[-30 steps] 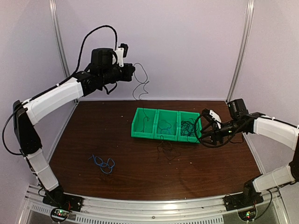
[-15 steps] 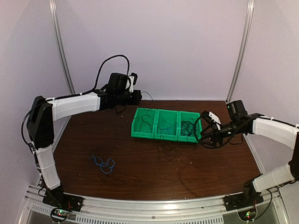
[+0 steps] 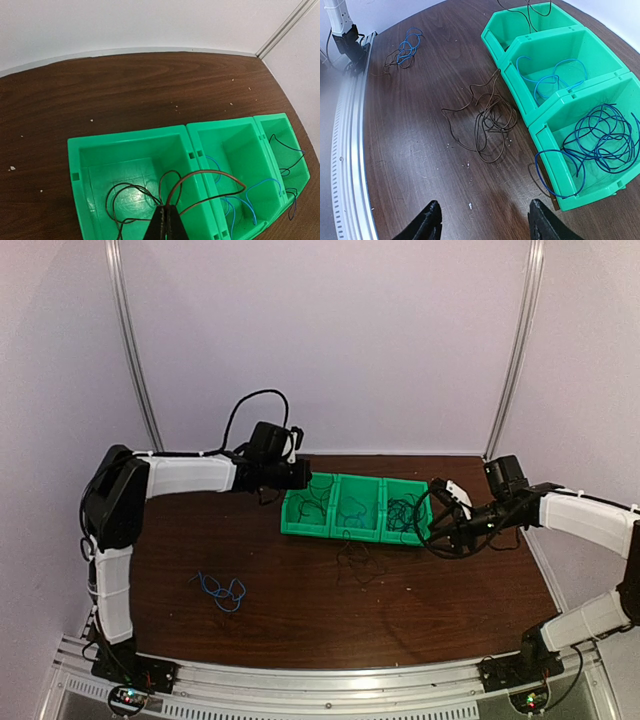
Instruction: Untangle the cables
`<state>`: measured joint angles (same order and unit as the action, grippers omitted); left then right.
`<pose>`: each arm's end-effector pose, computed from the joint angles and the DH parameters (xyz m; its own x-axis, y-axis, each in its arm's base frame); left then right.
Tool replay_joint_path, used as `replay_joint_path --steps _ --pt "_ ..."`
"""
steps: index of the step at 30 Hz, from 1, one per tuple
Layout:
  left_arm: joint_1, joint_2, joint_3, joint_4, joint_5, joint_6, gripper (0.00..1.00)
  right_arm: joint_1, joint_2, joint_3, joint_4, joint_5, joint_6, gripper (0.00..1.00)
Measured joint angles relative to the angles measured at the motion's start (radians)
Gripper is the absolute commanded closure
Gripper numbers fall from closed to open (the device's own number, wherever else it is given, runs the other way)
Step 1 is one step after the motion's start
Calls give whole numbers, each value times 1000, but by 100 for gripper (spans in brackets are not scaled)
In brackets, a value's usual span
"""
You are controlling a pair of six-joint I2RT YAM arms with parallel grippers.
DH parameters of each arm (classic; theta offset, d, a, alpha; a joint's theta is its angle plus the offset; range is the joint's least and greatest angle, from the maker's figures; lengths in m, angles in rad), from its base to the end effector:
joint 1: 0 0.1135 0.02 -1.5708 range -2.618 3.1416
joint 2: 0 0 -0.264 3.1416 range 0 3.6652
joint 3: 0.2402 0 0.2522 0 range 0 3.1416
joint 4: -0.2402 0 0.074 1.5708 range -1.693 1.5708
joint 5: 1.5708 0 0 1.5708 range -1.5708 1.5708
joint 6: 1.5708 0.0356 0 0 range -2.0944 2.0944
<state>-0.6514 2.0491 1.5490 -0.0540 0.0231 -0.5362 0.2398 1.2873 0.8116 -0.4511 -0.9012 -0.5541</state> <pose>0.3800 -0.2907 0.2254 -0.6774 -0.1258 -0.7248 0.3207 0.8362 -0.4449 0.2353 0.0863 0.2313 -0.3424 -0.4199 -0.8405 -0.9230 0.3177 0.2173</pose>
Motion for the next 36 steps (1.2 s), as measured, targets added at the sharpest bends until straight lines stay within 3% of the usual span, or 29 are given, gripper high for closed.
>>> replay_joint_path --steps 7,13,17,26,32,36 --pt "-4 127 69 59 120 -42 100 0 9 0 0 0 -1 40" --pt "-12 135 117 154 208 -84 100 0 10 0 -1 0 -2 40" --pt "-15 134 133 143 145 -84 100 0 10 0 -2 0 -8 41" --pt "-16 134 130 -85 -80 -97 100 0 27 0 -5 0 -23 40" --pt "-16 140 146 -155 -102 -107 100 0 35 0 -9 0 -24 40" --pt "-23 195 246 -184 -112 -109 100 0 35 0 -10 0 -24 40"
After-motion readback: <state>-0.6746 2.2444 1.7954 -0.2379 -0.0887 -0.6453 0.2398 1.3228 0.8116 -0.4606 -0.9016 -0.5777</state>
